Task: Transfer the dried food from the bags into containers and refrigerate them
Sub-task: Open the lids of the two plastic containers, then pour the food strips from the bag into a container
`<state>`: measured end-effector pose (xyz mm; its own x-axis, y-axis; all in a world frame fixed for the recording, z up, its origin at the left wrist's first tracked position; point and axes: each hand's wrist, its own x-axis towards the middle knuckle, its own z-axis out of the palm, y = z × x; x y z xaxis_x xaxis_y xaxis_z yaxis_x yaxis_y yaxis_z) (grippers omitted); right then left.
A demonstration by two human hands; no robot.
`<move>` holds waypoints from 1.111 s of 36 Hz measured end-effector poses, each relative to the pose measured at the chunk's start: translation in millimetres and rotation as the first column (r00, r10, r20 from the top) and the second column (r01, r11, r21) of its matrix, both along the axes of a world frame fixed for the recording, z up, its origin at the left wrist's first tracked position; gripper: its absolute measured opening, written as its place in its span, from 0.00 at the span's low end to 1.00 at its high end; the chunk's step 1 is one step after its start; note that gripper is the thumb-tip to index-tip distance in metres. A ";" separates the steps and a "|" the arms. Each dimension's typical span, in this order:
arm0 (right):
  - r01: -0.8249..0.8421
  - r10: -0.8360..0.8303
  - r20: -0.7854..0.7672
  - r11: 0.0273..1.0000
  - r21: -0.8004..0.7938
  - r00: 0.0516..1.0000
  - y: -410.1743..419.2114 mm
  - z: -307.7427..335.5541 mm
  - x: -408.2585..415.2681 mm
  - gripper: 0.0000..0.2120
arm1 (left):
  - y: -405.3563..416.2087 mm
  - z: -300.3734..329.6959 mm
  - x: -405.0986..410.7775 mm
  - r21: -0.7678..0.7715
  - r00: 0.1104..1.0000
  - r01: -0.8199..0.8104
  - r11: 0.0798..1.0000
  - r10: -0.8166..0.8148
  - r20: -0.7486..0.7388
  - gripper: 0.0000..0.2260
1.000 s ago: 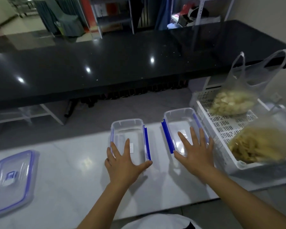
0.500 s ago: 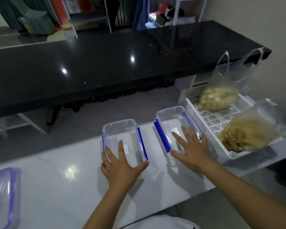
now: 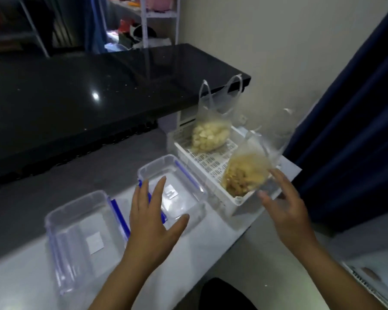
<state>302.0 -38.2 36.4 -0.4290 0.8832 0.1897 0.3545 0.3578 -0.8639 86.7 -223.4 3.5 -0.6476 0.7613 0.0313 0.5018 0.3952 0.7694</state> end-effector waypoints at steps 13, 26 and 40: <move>-0.110 0.014 -0.216 0.892 -0.439 0.976 176.3 54.8 -5.5 0.16 | 177.6 106.6 32.8 0.038 0.928 0.290 0.956 -0.271 -0.257 0.43; -0.696 0.645 -0.274 0.603 -0.390 0.713 208.8 70.8 -7.3 0.17 | 277.3 120.7 53.2 0.037 0.967 0.204 0.978 -0.196 -0.162 0.51; -0.518 0.502 -0.131 0.838 -0.171 0.855 230.3 56.9 30.5 0.20 | 318.5 110.8 55.0 0.201 0.925 0.111 0.973 -0.027 -0.380 0.24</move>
